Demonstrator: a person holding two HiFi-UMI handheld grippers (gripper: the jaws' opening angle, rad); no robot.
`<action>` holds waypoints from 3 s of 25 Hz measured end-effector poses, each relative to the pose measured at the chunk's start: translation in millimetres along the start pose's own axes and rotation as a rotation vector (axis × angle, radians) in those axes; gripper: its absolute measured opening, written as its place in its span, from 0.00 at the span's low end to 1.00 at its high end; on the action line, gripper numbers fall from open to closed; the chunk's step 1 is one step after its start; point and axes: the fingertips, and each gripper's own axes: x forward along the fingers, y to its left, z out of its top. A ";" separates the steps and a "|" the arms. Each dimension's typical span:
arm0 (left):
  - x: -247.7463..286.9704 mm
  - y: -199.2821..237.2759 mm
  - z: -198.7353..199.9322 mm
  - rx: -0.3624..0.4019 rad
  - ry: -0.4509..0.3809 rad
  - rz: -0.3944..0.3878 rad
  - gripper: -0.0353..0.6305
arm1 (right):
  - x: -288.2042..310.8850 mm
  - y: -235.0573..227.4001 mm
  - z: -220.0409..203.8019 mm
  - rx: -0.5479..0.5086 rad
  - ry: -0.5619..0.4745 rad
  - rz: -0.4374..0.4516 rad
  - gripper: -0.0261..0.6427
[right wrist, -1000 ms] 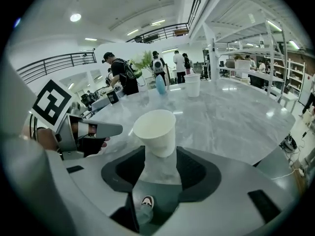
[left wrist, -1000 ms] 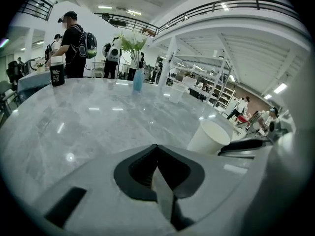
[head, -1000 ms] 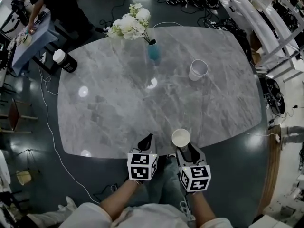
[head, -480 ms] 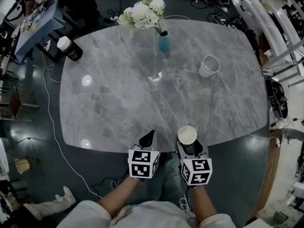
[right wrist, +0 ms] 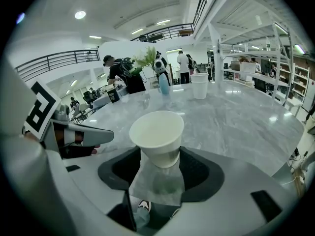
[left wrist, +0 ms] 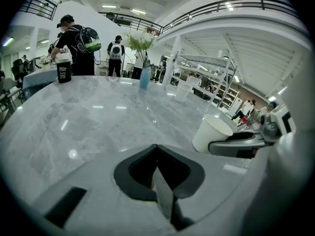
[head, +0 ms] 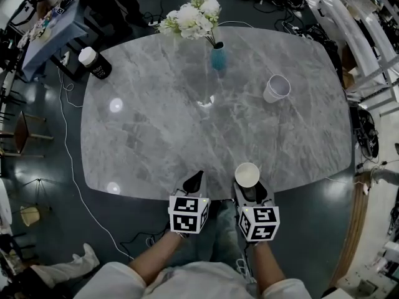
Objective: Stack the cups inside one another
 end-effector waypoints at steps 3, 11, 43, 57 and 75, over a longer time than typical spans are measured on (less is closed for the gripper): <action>0.5 -0.6 3.9 -0.002 -0.003 -0.006 0.04 | -1.7 -0.9 3.7 0.003 -0.009 -0.003 0.37; 2.9 -11.9 19.4 0.011 -0.019 -0.023 0.04 | -9.8 -10.7 18.7 0.021 -0.036 -0.018 0.37; 15.6 -58.3 169.6 0.072 -0.179 -0.057 0.04 | -16.7 -80.9 177.1 -0.010 -0.191 -0.081 0.37; 64.6 -55.4 186.9 0.059 -0.167 -0.026 0.04 | 17.5 -117.7 206.1 0.010 -0.195 -0.045 0.37; 118.6 -49.7 201.0 0.049 -0.158 0.003 0.04 | 60.9 -146.5 258.2 0.020 -0.252 -0.007 0.37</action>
